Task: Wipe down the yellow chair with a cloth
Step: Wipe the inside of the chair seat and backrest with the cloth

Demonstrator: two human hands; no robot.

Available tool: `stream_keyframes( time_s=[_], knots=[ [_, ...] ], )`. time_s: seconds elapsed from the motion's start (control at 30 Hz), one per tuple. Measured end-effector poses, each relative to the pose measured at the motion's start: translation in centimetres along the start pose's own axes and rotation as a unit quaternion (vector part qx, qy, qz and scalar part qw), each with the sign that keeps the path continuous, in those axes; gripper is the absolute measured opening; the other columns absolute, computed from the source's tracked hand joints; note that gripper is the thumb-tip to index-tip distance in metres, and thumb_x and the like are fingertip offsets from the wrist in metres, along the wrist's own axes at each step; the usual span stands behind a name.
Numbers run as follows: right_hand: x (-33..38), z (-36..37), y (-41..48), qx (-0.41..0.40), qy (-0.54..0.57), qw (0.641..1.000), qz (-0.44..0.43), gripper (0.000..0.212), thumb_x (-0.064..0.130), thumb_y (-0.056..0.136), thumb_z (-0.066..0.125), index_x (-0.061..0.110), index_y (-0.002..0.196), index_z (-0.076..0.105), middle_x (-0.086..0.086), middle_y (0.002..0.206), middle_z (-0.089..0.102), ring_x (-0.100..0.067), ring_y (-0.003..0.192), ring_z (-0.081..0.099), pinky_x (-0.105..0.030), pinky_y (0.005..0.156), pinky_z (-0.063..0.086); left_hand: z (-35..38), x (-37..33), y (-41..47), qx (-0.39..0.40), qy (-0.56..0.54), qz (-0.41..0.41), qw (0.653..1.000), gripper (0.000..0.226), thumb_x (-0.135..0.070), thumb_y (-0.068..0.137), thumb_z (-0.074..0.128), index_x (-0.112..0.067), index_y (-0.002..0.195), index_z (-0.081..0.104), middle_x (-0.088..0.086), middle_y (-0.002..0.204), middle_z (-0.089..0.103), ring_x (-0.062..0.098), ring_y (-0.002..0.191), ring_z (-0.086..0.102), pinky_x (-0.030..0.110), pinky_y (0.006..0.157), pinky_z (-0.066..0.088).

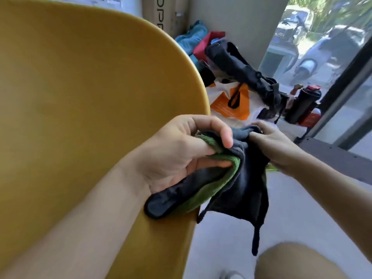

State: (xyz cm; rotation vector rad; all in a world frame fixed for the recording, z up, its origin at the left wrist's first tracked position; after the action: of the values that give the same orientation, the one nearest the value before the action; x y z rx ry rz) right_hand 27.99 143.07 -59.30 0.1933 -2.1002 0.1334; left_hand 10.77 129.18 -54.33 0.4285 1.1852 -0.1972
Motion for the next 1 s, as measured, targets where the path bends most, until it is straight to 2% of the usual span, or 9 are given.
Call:
stream_keyframes(
  time_s=[0.1, 0.23, 0.4, 0.53, 0.67, 0.8, 0.87, 0.93, 1.0],
  knots=[
    [-1.4, 1.4, -0.4, 0.023, -0.024, 0.999, -0.028, 0.015, 0.003, 0.088, 0.051, 0.009, 0.086, 0.064, -0.007, 0.076, 0.065, -0.011, 0.067, 0.061, -0.024, 0.056, 0.047, 1.6, 2.4, -0.4, 0.008, 0.068, -0.061, 0.996, 0.033, 0.018, 0.084, 0.054, -0.009, 0.07, 0.067, 0.009, 0.078, 0.066, 0.018, 0.078, 0.066, 0.025, 0.073, 0.057],
    [-2.3, 2.9, 0.7, 0.012, -0.096, 0.985, -0.145, 0.013, 0.01, 0.085, 0.05, 0.017, 0.081, 0.06, -0.007, 0.087, 0.061, -0.02, 0.083, 0.056, -0.037, 0.073, 0.046, 2.2, 4.6, -1.8, 0.011, 0.195, -0.12, 0.973, 0.034, 0.019, 0.078, 0.061, -0.013, 0.074, 0.07, 0.003, 0.077, 0.07, 0.015, 0.075, 0.068, 0.025, 0.071, 0.055],
    [-2.8, 5.6, 1.5, 0.144, -0.221, 0.934, -0.241, 0.012, 0.021, 0.082, 0.045, 0.027, 0.089, 0.052, -0.001, 0.094, 0.052, -0.022, 0.09, 0.052, -0.037, 0.083, 0.045, 3.1, 9.3, -3.6, -0.101, 0.109, -0.229, 0.962, 0.045, 0.02, 0.084, 0.042, -0.016, 0.072, 0.066, 0.001, 0.067, 0.065, 0.019, 0.068, 0.066, 0.024, 0.061, 0.056],
    [-4.3, 6.0, 2.9, 0.191, -0.323, 0.895, -0.242, 0.02, 0.019, 0.089, 0.049, 0.035, 0.099, 0.053, 0.009, 0.082, 0.049, -0.019, 0.081, 0.054, -0.03, 0.071, 0.044, 4.8, 14.6, -2.6, -0.107, 0.275, -0.274, 0.915, 0.045, 0.011, 0.073, 0.039, -0.023, 0.077, 0.068, -0.009, 0.089, 0.057, 0.01, 0.086, 0.063, 0.025, 0.084, 0.053],
    [-6.0, 4.8, 3.8, 0.268, 0.006, 0.958, -0.103, 0.042, -0.003, 0.091, 0.033, 0.025, 0.092, 0.065, -0.002, 0.07, 0.067, -0.017, 0.055, 0.066, -0.027, 0.05, 0.049, 4.3, 15.7, -0.7, -0.148, 0.412, -0.255, 0.862, 0.038, 0.008, 0.078, 0.054, -0.025, 0.085, 0.072, -0.017, 0.094, 0.043, -0.004, 0.086, 0.053, 0.003, 0.077, 0.036],
    [-7.0, 2.9, 5.1, 0.273, 0.339, 0.9, -0.005, 0.026, 0.005, 0.093, 0.047, 0.02, 0.085, 0.067, -0.003, 0.077, 0.068, -0.013, 0.062, 0.062, -0.022, 0.054, 0.049, 4.8, 15.5, 1.7, -0.151, 0.455, -0.203, 0.854, 0.036, 0.005, 0.08, 0.057, -0.025, 0.088, 0.074, -0.015, 0.09, 0.04, -0.006, 0.077, 0.05, 0.002, 0.072, 0.033],
    [-7.0, 2.9, 5.4, 0.287, 0.394, 0.873, 0.019, 0.01, 0.018, 0.077, 0.063, 0.019, 0.086, 0.067, -0.006, 0.082, 0.066, -0.018, 0.072, 0.059, -0.028, 0.064, 0.046, 5.2, 16.2, 2.8, -0.168, 0.474, -0.195, 0.842, 0.037, 0.001, 0.08, 0.055, -0.027, 0.1, 0.071, -0.014, 0.088, 0.038, -0.005, 0.072, 0.047, 0.006, 0.068, 0.032],
    [-6.6, 3.6, 4.8, 0.311, 0.408, 0.858, 0.033, 0.018, 0.024, 0.071, 0.063, 0.017, 0.087, 0.065, -0.01, 0.086, 0.062, -0.023, 0.077, 0.057, -0.035, 0.071, 0.044, 4.8, 17.2, 2.2, -0.17, 0.453, -0.233, 0.843, 0.037, -0.005, 0.082, 0.058, -0.026, 0.111, 0.066, -0.015, 0.089, 0.038, -0.006, 0.071, 0.044, 0.008, 0.067, 0.033],
    [-4.9, 4.5, 3.9, 0.359, 0.42, 0.833, 0.028, 0.02, 0.025, 0.071, 0.062, 0.015, 0.088, 0.063, -0.018, 0.092, 0.056, -0.028, 0.081, 0.055, -0.037, 0.073, 0.046, 4.3, 16.5, 1.6, -0.167, 0.444, -0.223, 0.852, 0.032, -0.009, 0.076, 0.059, -0.027, 0.102, 0.067, -0.016, 0.094, 0.04, -0.004, 0.077, 0.049, 0.008, 0.076, 0.039]
  ],
)
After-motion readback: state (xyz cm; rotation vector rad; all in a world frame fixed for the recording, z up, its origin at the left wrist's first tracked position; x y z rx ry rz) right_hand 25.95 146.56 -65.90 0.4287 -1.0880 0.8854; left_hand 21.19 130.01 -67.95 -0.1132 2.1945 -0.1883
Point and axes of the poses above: each hand's wrist, its own y-axis towards the middle knuckle, its own z-axis out of the palm, x = y × z, the point moved 6 cm from there along y, towards the middle knuckle
